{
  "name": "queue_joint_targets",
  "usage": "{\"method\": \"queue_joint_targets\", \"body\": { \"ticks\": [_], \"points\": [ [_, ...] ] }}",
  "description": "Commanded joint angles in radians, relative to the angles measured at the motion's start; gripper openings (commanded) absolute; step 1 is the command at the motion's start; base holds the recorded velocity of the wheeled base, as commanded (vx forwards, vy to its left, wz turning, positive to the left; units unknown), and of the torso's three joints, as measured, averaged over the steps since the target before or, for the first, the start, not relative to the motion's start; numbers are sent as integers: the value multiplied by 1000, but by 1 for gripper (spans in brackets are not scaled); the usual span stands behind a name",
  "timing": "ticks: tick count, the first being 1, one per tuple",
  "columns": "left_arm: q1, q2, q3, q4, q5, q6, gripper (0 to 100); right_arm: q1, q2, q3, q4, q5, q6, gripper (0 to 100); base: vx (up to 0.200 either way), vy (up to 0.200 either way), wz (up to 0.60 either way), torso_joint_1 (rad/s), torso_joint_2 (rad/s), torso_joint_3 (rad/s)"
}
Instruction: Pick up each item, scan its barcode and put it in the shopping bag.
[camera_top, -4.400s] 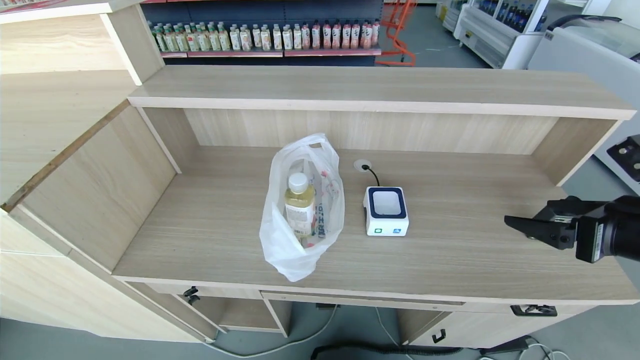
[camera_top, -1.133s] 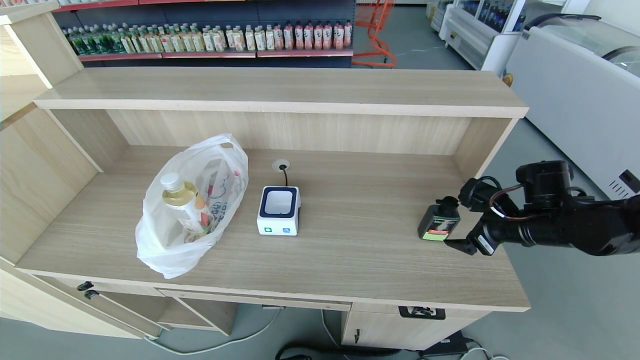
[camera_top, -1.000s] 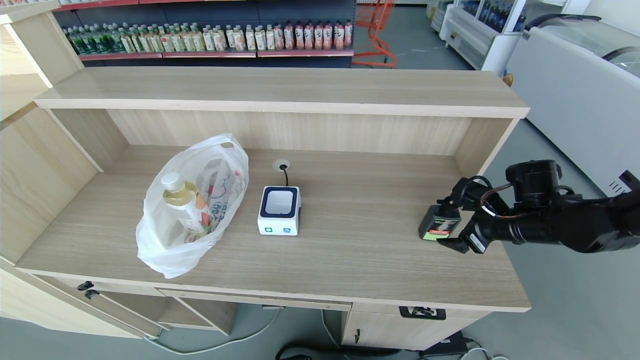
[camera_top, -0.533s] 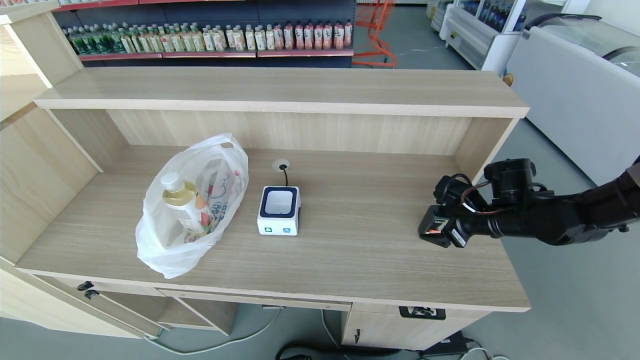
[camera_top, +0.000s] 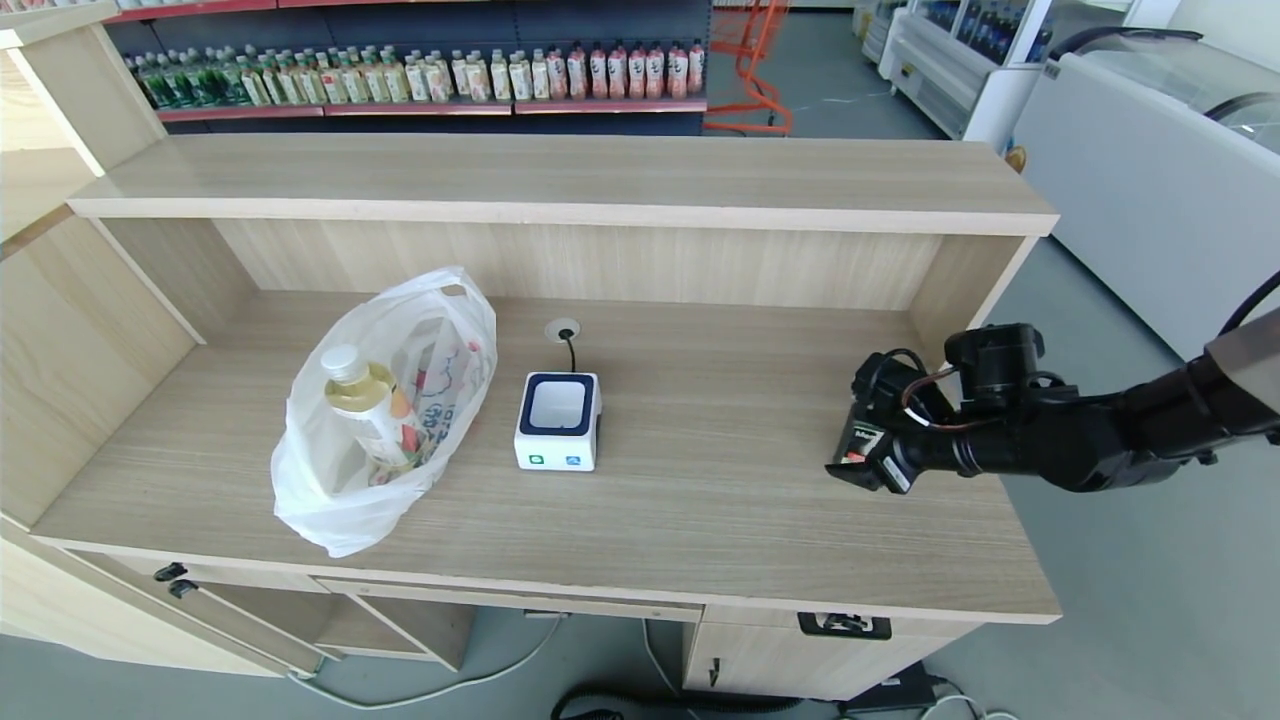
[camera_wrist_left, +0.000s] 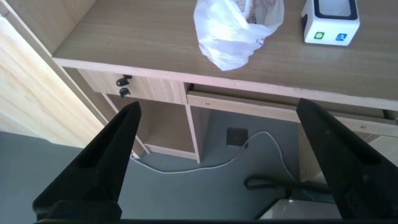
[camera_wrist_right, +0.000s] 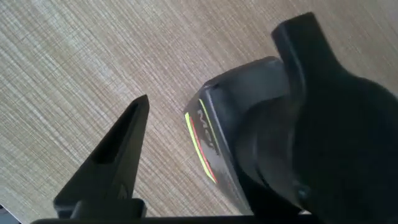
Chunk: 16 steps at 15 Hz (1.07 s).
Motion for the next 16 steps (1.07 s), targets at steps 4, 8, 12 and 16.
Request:
{"method": "queue_joint_targets", "body": {
  "ticks": [4,8,12,16],
  "points": [
    [0,2,0,0,1,0,100,15,-2,23,-81,1,16,0,0,0,0,0,0,0],
    [0,0,0,0,1,0,100,9,-151,311,-345,2,10,0,0,0,0,0,0,0],
    [0,0,0,0,1,0,100,-5,-340,594,-740,16,-221,0,0,0,0,0,0,0],
    [0,2,0,0,1,0,100,-5,-393,597,-802,266,-695,0,0,0,0,0,0,0]
  ]
}}
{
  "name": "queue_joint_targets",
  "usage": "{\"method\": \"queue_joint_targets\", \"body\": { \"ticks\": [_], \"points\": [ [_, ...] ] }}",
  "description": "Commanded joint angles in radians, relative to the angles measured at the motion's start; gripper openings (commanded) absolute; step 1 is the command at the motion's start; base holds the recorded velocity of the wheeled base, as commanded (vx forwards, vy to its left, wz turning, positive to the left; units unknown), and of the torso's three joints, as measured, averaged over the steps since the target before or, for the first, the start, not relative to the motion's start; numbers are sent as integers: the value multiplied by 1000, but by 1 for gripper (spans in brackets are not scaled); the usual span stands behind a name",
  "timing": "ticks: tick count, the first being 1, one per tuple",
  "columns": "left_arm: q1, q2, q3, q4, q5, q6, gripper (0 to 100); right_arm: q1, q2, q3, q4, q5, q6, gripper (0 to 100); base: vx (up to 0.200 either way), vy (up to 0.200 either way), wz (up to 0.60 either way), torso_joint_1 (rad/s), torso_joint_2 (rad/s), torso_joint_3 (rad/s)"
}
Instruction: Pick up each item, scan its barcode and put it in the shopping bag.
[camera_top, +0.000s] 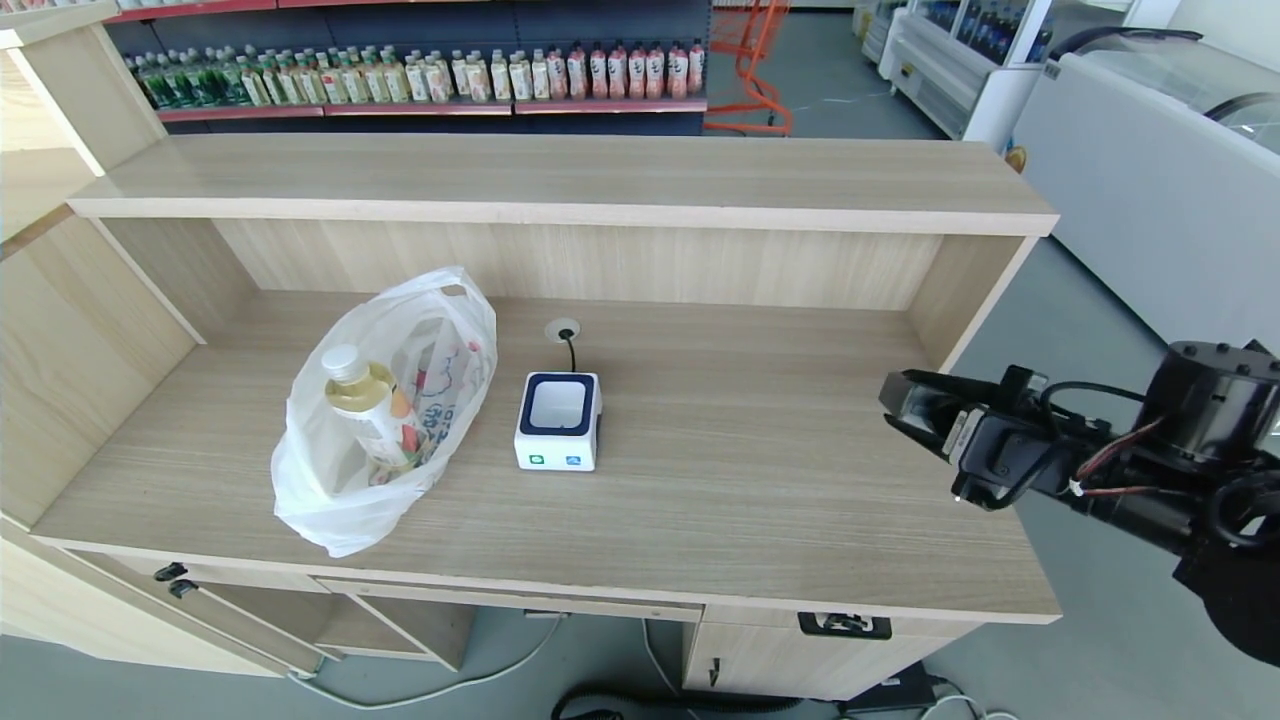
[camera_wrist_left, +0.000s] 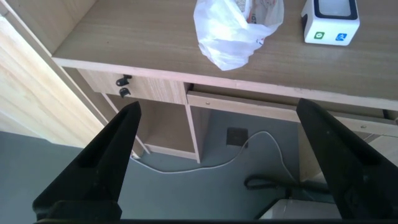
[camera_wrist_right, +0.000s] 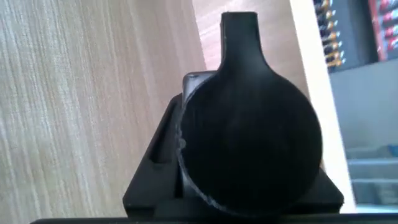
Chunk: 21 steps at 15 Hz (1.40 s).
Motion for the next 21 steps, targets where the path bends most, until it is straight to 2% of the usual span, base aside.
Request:
{"method": "queue_joint_targets", "body": {
  "ticks": [1,2,3,4,6,8,11,21],
  "points": [
    [0,2,0,0,1,0,100,26,-48,8,-9,190,-312,0,0,0,0,0,0,0],
    [0,0,0,0,1,0,100,78,-39,9,-4,302,-486,0,0,0,0,0,0,0],
    [0,2,0,0,1,0,100,132,-31,9,-4,366,-681,0,0,0,0,0,0,0],
    [0,2,0,0,1,0,100,194,-31,9,-3,394,-806,0,0,0,0,0,0,0],
    [0,2,0,0,1,0,100,351,-12,12,-4,446,-964,0,0,0,0,0,0,0],
    [0,2,0,0,1,0,100,448,28,11,-6,539,-1072,0,0,0,0,0,0,0],
    [0,0,0,0,1,0,100,484,25,12,-6,644,-1178,0,0,0,0,0,0,0],
    [0,2,0,0,1,0,100,489,44,11,-4,651,-1209,0,0,0,0,0,0,0]
  ]
}}
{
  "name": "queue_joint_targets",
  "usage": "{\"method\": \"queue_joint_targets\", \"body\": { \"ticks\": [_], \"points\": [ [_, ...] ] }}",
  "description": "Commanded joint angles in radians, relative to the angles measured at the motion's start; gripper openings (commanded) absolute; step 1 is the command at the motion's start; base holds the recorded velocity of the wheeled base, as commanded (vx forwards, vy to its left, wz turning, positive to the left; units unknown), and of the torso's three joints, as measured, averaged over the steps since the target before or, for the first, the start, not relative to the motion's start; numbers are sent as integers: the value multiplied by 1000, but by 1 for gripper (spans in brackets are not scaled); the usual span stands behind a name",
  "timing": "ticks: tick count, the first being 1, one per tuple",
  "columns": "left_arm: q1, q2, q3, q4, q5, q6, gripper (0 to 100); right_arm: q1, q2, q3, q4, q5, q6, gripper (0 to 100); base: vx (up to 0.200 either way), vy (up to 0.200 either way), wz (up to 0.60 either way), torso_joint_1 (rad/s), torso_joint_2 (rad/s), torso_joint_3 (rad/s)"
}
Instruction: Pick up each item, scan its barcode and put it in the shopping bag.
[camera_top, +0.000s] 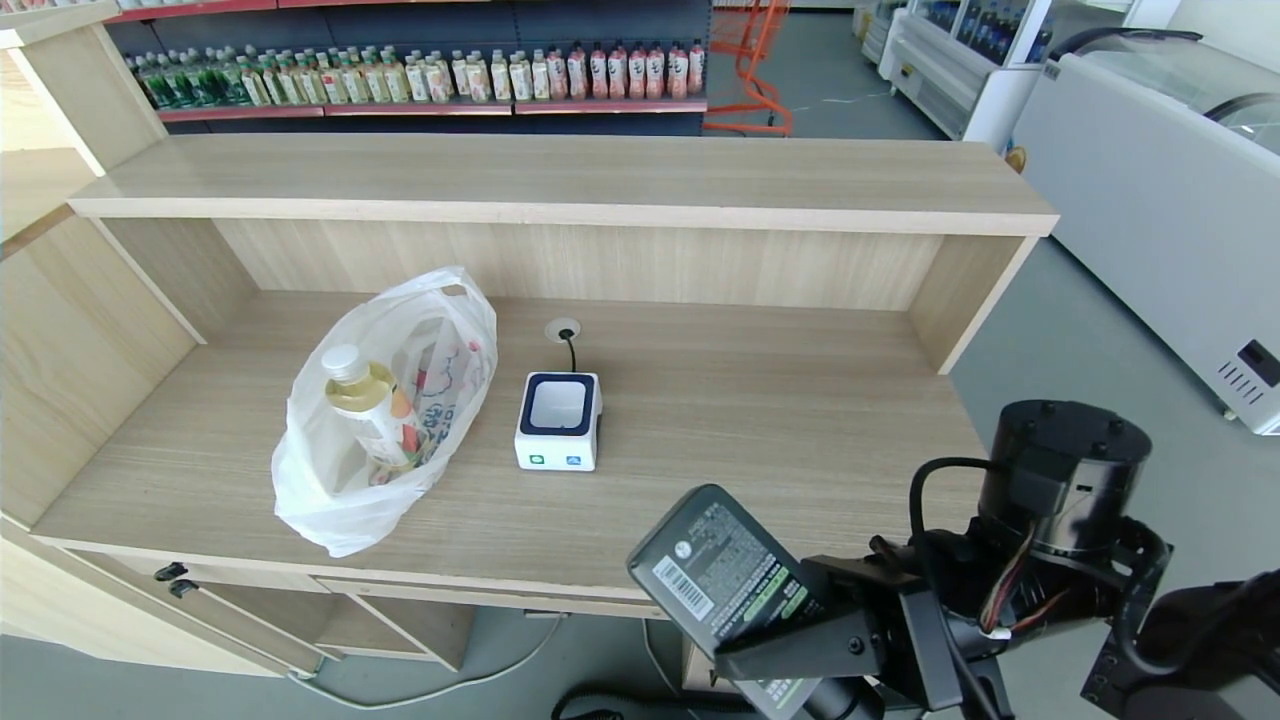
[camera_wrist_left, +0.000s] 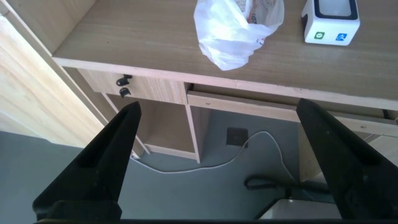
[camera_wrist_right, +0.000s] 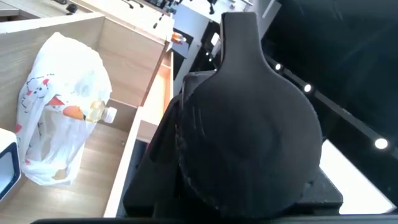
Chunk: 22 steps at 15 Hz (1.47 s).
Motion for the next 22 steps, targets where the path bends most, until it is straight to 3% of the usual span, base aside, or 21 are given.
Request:
{"method": "queue_joint_targets", "body": {
  "ticks": [1,22],
  "points": [
    [0,2,0,0,0,0,100,1,3,0,0,0,0,0,0,0,0,0,0,0],
    [0,2,0,0,0,0,100,2,-19,-5,0,22,4,0,0,0,0,0,0,0]
  ]
}}
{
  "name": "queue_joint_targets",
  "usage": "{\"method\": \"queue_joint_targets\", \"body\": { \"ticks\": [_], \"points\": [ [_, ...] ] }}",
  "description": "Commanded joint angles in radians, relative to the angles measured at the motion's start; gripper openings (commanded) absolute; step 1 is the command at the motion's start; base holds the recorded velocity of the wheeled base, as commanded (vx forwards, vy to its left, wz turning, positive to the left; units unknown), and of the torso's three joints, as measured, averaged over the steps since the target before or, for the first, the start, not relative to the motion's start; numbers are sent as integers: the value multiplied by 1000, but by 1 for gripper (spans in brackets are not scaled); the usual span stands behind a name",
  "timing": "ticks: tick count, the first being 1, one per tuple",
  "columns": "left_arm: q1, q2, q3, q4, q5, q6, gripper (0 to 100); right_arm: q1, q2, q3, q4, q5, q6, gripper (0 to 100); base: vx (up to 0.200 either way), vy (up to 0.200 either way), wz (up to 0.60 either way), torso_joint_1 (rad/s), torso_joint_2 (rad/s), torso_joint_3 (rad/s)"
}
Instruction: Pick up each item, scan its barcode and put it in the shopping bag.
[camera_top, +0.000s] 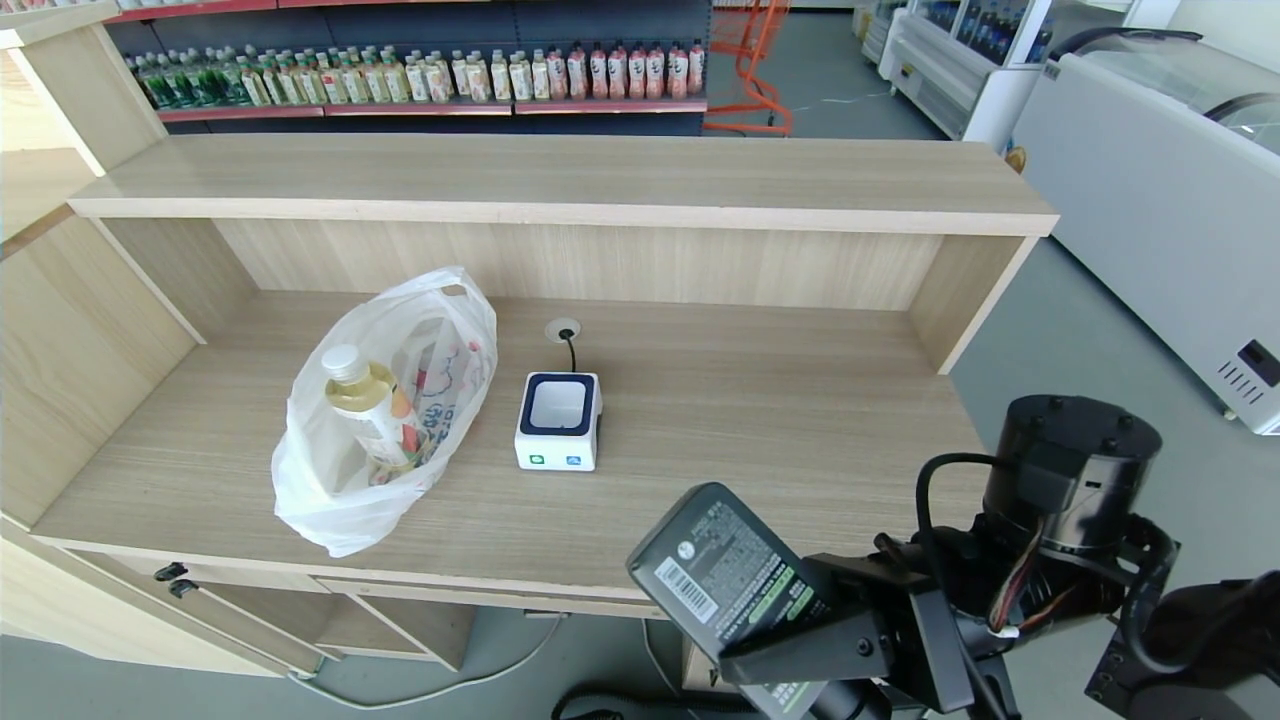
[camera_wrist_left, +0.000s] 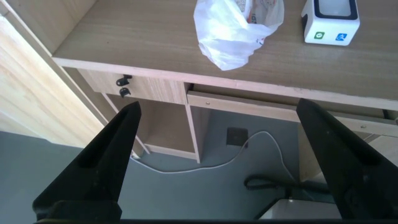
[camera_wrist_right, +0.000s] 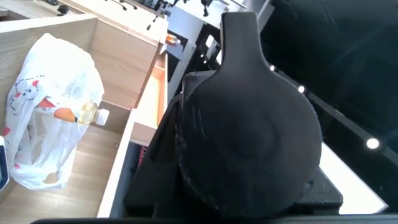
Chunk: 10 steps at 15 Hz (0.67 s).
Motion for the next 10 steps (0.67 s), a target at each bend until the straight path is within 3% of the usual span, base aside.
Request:
{"method": "queue_joint_targets", "body": {
  "ticks": [1,4,6,8,9,10],
  "points": [
    [0,2,0,0,1,0,100,0,-7,0,0,0,0,0,0,0,0,0,0,0],
    [0,2,0,0,1,0,100,25,-10,-6,4,0,9,0,0,0,0,0,0,0],
    [0,2,0,0,1,0,100,25,-62,-52,20,-1,96,0,0,0,0,0,0,0],
    [0,2,0,0,1,0,100,17,-128,-123,25,-35,411,0,0,0,0,0,0,0],
    [0,2,0,0,1,0,100,-6,-160,-135,25,-110,563,0,0,0,0,0,0,0],
    [0,2,0,0,1,0,100,-75,-201,-115,31,-288,785,0,0,0,0,0,0,0]
  ]
}}
